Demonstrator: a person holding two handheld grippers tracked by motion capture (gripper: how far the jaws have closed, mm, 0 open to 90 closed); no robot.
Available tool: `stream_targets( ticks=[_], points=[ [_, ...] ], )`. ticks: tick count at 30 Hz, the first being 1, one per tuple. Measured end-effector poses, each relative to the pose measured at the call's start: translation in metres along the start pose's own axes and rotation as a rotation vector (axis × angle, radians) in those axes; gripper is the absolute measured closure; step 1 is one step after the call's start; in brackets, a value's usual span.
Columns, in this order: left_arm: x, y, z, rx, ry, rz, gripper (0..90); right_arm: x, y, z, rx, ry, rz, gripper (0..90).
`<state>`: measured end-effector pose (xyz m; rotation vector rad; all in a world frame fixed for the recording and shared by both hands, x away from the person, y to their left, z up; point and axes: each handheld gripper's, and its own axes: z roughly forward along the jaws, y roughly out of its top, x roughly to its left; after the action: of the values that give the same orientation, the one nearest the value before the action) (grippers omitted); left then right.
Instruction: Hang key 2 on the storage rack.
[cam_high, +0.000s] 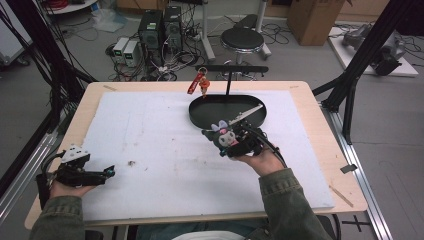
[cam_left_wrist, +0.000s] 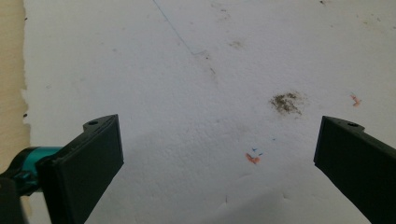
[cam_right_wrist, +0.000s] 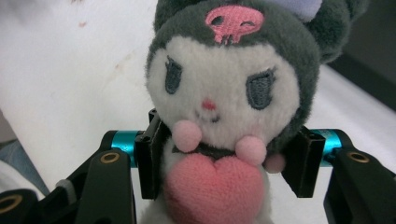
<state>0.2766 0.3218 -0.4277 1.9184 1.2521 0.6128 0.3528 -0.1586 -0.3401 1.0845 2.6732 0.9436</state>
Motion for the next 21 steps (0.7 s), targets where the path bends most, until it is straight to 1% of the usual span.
stream_targets(
  ticks=[1, 2, 4, 5, 7, 8, 9, 10, 12, 14, 16, 18, 19, 21],
  points=[
    [-0.001, 0.002, 0.0, 0.0, 0.0, 0.007, 1.7, -0.005, 0.002, -0.005, -0.019, 0.004, 0.015, 42.3],
    [-0.001, 0.002, 0.0, 0.0, 0.0, 0.007, 1.7, -0.005, 0.002, -0.005, -0.019, 0.004, 0.015, 42.3],
    [-0.002, 0.002, 0.001, 0.0, -0.002, 0.011, 1.7, -0.011, 0.004, -0.009, -0.031, 0.005, 0.022, 42.3],
    [-0.002, 0.002, 0.001, 0.001, -0.004, 0.009, 1.7, -0.013, 0.006, -0.01, -0.027, 0.003, 0.03, 42.3],
    [-0.001, 0.002, 0.002, 0.004, -0.004, 0.011, 1.7, -0.021, 0.011, -0.015, -0.03, -0.014, 0.03, 42.3],
    [-0.001, 0.002, 0.002, 0.007, -0.005, 0.012, 1.7, -0.021, 0.011, -0.015, -0.03, -0.014, 0.03, 42.3],
    [0.0, 0.001, 0.002, 0.007, -0.006, 0.012, 1.7, -0.025, 0.015, -0.019, -0.035, -0.019, 0.041, 42.4],
    [0.0, 0.001, 0.002, 0.007, -0.006, 0.012, 1.7, -0.025, 0.015, -0.019, -0.035, -0.019, 0.041, 42.4],
    [0.0, 0.001, 0.003, 0.007, -0.008, 0.008, 1.7, -0.031, 0.021, -0.024, -0.049, -0.033, 0.039, 42.3],
    [0.0, 0.002, 0.003, 0.016, -0.013, 0.014, 1.7, -0.033, 0.022, -0.025, -0.055, -0.033, 0.039, 42.3],
    [0.0, 0.002, 0.004, 0.019, -0.014, 0.018, 1.7, -0.035, 0.025, -0.028, -0.059, -0.043, 0.041, 42.3],
    [0.0, 0.002, 0.004, 0.02, -0.015, 0.017, 1.7, -0.039, 0.028, -0.03, -0.063, -0.053, 0.03, 42.3],
    [0.0, 0.002, 0.004, 0.017, -0.015, 0.018, 1.7, -0.042, 0.03, -0.031, -0.066, -0.059, 0.023, 42.3],
    [-0.001, 0.003, 0.002, 0.007, -0.014, 0.021, 1.7, -0.047, 0.033, -0.033, -0.074, -0.056, 0.031, 42.3]
  ],
)
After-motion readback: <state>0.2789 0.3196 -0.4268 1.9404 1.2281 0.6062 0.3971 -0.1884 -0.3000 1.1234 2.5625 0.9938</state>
